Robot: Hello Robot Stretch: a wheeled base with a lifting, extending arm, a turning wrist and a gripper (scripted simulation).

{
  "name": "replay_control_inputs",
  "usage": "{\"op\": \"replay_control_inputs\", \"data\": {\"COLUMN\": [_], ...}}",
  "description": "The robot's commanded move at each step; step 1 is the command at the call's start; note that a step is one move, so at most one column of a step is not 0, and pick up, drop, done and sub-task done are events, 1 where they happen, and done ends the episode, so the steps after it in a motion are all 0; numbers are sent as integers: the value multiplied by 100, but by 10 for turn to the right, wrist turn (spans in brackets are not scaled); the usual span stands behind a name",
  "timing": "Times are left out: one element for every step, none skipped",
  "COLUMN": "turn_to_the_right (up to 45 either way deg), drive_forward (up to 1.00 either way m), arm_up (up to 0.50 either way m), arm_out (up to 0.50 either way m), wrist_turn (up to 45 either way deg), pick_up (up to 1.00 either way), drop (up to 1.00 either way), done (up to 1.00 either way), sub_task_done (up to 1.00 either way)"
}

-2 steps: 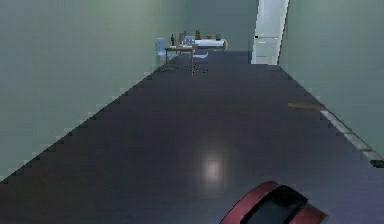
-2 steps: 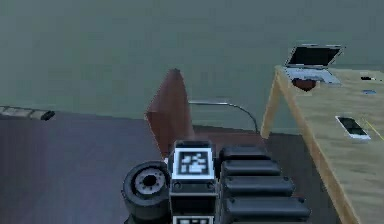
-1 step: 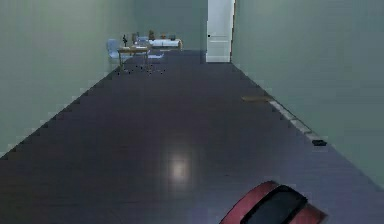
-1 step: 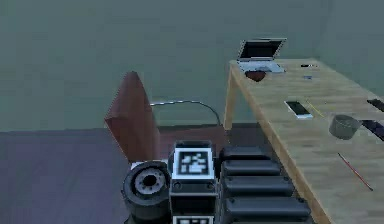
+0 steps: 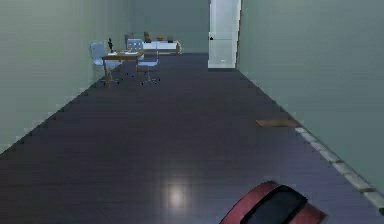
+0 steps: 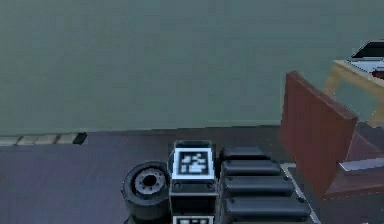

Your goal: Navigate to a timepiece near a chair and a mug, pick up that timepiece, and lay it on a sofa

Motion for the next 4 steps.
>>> {"op": "replay_control_inputs", "data": {"turn_to_the_right": [0, 0, 0, 0], "drive_forward": [100, 100, 100, 100], "arm_up": [0, 0, 0, 0], "arm_out": [0, 0, 0, 0], "wrist_turn": [0, 0, 0, 0], "pick_up": [0, 0, 0, 0], "drop": [0, 0, 0, 0], "done": [0, 0, 0, 0], "sub_task_done": [0, 0, 0, 0]}}
